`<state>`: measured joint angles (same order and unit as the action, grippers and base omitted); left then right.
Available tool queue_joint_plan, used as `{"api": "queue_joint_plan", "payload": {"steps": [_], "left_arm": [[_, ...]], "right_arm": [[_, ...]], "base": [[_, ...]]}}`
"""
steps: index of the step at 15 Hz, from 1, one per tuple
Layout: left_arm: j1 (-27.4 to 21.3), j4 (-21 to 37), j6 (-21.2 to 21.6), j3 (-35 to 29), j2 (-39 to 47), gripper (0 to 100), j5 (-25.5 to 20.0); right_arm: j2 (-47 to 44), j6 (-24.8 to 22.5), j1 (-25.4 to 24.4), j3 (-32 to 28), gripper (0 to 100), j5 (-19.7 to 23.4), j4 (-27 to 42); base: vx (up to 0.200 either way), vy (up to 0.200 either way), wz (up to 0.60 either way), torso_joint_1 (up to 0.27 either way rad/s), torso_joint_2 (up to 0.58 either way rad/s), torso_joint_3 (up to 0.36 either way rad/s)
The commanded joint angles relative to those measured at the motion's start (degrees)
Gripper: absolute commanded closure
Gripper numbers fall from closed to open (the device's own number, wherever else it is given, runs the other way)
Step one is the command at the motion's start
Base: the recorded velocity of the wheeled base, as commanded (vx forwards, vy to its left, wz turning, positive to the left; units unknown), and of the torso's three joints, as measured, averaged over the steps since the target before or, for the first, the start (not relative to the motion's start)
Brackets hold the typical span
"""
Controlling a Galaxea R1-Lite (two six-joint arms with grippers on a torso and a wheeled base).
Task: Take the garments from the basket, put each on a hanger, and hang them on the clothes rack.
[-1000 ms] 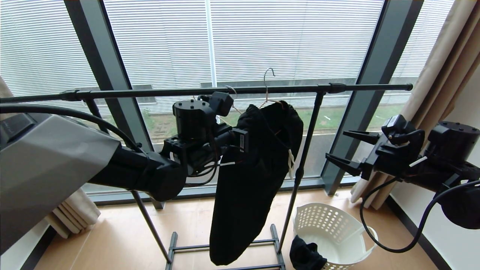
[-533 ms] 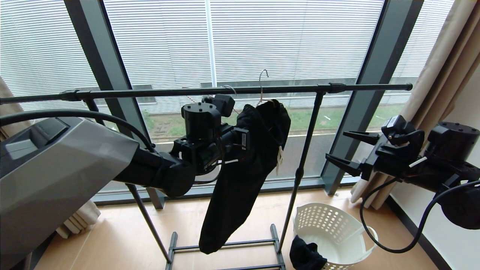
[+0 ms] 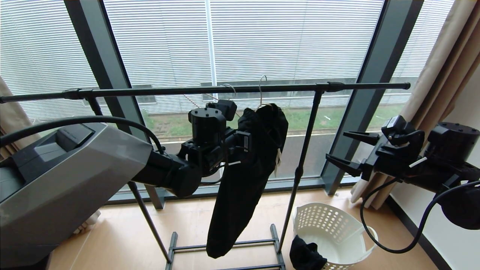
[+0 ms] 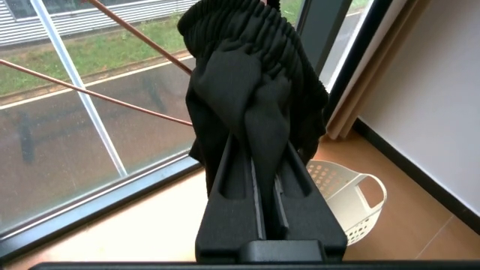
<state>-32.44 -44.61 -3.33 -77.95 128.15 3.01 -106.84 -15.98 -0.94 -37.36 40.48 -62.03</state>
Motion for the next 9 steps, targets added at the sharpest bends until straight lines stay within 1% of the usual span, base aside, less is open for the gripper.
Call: {"api": "queue_joint_plan", "payload": {"steps": [1, 7, 8, 9], "left_arm": [[0.0, -0.1, 0.0, -0.1, 0.6, 100, 0.1], [-0.1, -0.1, -0.8, 0.3, 0.5, 100, 0.0], [-0.2, -0.1, -0.9, 0.3, 0.5, 0, 0.0], [-0.3, -0.1, -0.9, 0.8, 0.3, 0, 0.0]], "right_arm": [[-0.1, 0.0, 0.0, 0.0, 0, 0.0, 0.0], [-0.1, 0.0, 0.0, -0.2, 0, 0.0, 0.0], [-0.1, 0.0, 0.0, -0.2, 0, 0.0, 0.0], [-0.1, 0.0, 0.0, -0.2, 0, 0.0, -0.1]], "base": [[0.000, 0.000, 0.00, 0.000, 0.00, 0.000], [0.000, 0.000, 0.00, 0.000, 0.00, 0.000], [0.000, 0.000, 0.00, 0.000, 0.00, 0.000], [0.000, 0.000, 0.00, 0.000, 0.00, 0.000]]}}
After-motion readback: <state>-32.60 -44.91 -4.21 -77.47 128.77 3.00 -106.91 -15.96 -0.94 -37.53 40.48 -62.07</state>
